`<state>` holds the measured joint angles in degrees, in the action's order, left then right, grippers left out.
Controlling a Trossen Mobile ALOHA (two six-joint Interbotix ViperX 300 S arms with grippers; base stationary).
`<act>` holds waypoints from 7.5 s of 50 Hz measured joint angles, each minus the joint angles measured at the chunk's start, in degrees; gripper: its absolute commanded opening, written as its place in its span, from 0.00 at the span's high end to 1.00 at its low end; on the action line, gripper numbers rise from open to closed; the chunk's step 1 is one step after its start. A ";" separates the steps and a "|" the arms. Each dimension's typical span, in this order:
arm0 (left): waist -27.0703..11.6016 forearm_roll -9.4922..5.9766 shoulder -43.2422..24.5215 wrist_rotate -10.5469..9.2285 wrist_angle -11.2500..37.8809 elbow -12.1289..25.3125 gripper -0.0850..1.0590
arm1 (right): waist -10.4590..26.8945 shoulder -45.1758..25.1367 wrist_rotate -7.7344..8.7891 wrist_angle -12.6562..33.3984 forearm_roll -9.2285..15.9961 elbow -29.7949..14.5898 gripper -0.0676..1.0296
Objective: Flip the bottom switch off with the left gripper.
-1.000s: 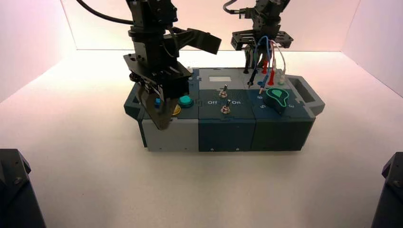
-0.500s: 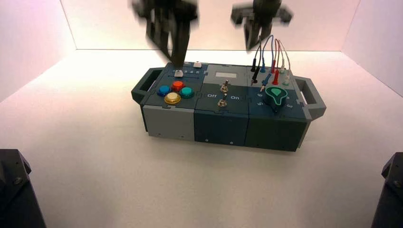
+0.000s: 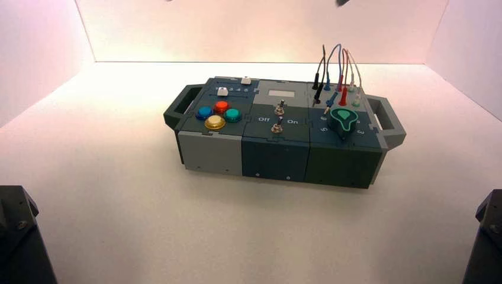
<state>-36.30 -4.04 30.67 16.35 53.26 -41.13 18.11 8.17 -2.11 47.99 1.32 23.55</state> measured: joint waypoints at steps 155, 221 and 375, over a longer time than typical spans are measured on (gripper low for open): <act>-19.07 -1.14 -30.67 14.59 -4.39 13.18 0.95 | -5.19 -7.03 -1.05 -9.93 6.15 27.07 0.96; -20.74 -3.52 -44.03 23.55 -5.01 19.78 0.95 | -5.54 -9.93 -1.14 -11.78 6.42 25.58 0.96; -16.00 -0.88 -44.74 24.79 -0.88 19.95 0.95 | -5.27 -11.87 -1.14 -12.22 6.50 24.35 0.96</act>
<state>-52.29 -4.92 -14.06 41.13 52.38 -21.18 12.83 -3.69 -3.25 35.77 7.82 47.90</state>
